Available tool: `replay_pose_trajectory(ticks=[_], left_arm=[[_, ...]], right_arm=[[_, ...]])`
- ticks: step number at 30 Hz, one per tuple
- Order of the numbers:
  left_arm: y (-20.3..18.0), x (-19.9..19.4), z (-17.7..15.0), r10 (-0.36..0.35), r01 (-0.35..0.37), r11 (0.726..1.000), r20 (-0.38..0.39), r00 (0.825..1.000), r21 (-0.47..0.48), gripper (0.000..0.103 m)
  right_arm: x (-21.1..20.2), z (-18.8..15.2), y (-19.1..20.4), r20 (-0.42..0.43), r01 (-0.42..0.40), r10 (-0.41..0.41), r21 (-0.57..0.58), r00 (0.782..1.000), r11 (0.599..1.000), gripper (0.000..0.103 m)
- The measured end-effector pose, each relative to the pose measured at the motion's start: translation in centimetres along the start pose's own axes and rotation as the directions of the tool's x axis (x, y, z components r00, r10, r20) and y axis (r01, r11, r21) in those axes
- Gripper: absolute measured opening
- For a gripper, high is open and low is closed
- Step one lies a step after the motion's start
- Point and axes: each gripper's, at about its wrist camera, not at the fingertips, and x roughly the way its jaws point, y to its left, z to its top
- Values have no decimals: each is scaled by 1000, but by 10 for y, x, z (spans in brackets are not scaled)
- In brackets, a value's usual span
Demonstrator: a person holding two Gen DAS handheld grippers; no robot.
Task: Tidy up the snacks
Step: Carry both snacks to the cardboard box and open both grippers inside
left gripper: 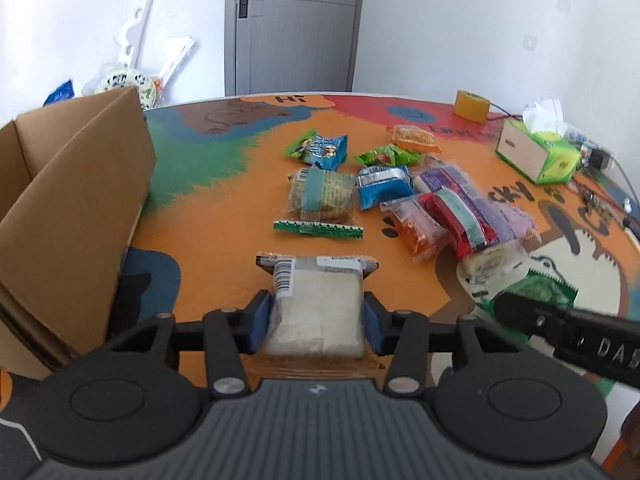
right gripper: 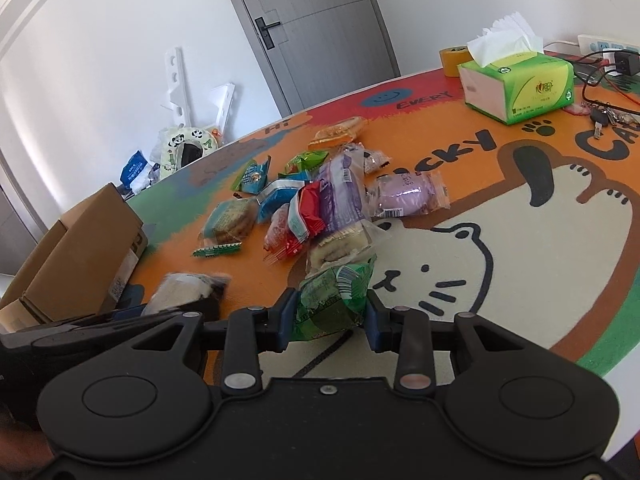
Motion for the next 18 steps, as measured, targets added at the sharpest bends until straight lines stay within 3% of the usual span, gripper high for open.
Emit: replay_pose_trajectory(ticks=[7,18], left_arm=[[7,-14,11,-20,22,999,37,999,-33,45],[29,-59,45,-7,19,997,162,987,-73,45]], right_arm=[[-2,4,8,11,-8,9,-13,1000,1000,36],[-10,28,44,79,-76,82,-71,993,995,36]])
